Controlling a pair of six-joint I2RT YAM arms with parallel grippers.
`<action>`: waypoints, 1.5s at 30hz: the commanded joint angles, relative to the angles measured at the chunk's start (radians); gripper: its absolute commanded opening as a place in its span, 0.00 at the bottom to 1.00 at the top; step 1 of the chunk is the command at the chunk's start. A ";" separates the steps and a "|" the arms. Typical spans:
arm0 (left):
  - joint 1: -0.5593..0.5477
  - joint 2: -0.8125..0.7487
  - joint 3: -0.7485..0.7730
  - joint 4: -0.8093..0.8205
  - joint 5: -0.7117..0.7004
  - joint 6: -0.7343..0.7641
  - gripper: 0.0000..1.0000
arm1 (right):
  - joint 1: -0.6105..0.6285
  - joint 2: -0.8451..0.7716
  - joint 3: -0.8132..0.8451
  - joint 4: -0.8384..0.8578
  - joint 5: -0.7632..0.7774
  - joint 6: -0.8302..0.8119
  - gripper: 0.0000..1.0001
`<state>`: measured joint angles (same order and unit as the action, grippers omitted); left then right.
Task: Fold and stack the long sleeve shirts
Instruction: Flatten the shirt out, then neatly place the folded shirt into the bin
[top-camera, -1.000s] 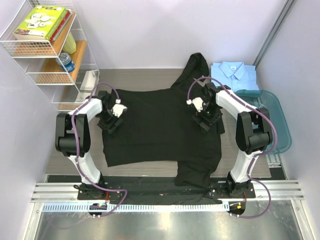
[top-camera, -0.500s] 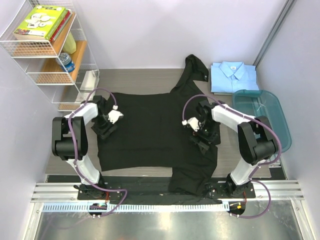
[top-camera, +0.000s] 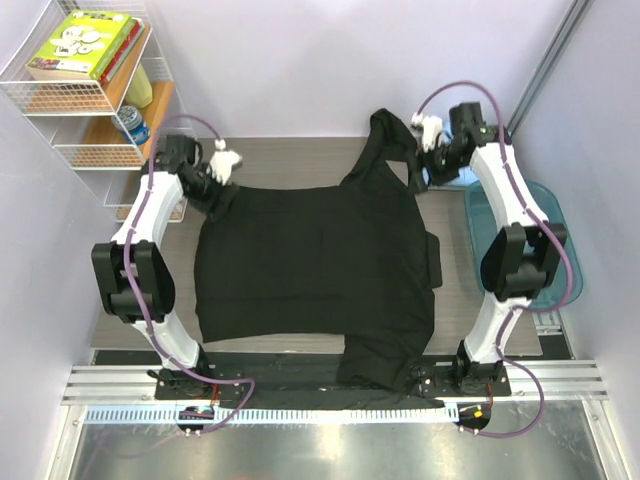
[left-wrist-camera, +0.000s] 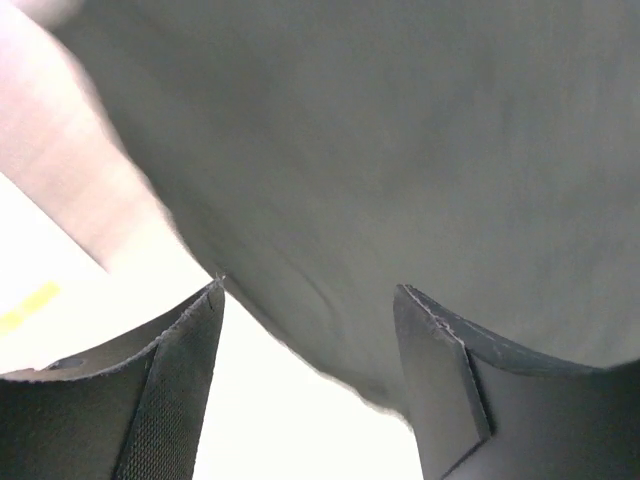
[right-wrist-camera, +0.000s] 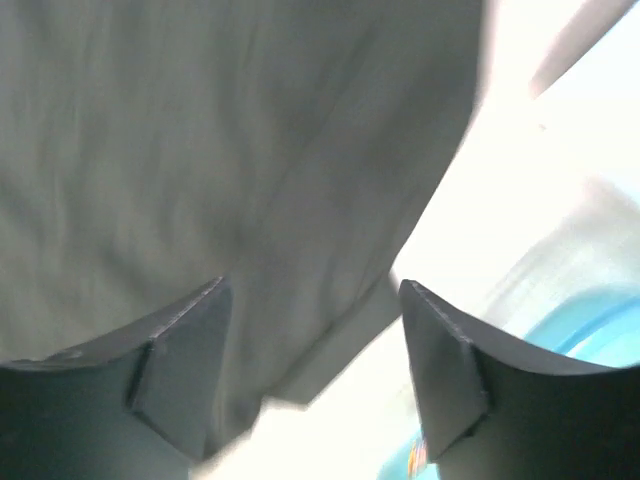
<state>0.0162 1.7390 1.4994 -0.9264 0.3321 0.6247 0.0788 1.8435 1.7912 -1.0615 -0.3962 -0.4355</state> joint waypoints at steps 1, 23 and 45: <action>0.007 0.079 0.103 0.210 0.067 -0.224 0.71 | 0.006 0.152 0.151 0.250 -0.007 0.282 0.67; 0.007 0.521 0.490 0.344 -0.090 -0.341 0.68 | 0.078 0.651 0.468 0.701 0.267 0.350 0.58; 0.067 0.685 0.673 0.307 0.083 -0.293 0.60 | 0.047 0.701 0.450 0.703 0.148 0.393 0.01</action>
<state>0.0433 2.4218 2.1105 -0.6220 0.2939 0.3214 0.1349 2.5706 2.2311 -0.3954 -0.2241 -0.0360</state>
